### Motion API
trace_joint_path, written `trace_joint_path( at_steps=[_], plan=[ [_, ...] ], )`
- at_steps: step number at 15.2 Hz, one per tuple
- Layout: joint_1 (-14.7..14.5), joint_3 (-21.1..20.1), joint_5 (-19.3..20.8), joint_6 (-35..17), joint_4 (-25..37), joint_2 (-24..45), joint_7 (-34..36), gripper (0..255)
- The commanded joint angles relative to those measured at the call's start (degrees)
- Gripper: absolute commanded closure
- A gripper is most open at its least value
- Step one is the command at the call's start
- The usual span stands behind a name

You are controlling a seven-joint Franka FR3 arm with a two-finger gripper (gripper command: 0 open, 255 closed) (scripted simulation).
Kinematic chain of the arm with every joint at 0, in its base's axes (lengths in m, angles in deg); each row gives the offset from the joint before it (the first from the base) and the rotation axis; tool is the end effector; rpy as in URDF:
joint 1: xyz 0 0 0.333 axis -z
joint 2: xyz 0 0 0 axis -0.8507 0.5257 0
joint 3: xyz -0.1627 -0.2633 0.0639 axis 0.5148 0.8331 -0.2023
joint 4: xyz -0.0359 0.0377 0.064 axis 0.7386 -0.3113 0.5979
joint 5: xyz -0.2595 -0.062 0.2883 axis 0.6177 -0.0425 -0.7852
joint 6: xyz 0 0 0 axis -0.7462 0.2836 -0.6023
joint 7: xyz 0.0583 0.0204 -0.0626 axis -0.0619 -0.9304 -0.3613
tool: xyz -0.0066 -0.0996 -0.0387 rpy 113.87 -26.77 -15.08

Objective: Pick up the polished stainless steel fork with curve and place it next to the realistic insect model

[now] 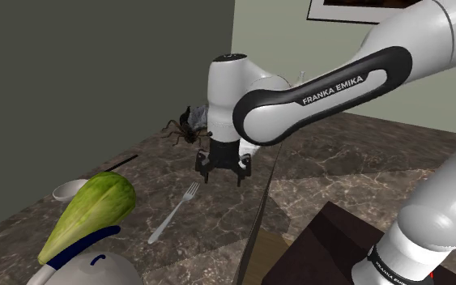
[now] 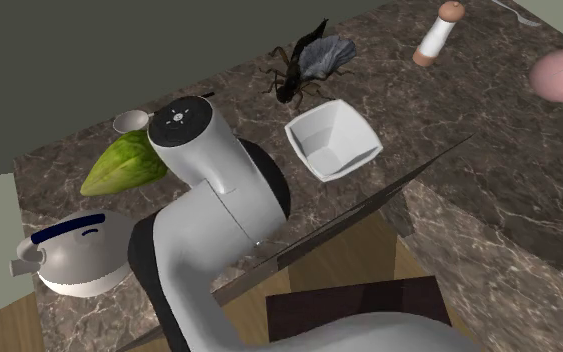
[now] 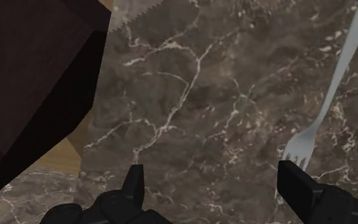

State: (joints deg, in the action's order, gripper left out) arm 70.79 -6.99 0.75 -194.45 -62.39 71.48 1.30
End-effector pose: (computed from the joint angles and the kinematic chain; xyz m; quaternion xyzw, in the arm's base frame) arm 0.4319 0.2782 0.4180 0.9111 -0.4107 0.0278 0.0217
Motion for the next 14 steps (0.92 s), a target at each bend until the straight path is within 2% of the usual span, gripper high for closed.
trace_joint_path(
  at_steps=[1,3,8,14],
  plan=[
    [0.8,-2.1,5.2,-1.3,3.5,6.5,8.6,0],
    [0.0,-2.6,11.0,-1.4,7.6,13.1,16.7,0],
    [-6.9,1.8,21.7,0.4,19.6,27.5,32.4,0],
    [-8.2,3.5,24.0,-2.4,19.1,30.4,34.4,0]
  ],
)
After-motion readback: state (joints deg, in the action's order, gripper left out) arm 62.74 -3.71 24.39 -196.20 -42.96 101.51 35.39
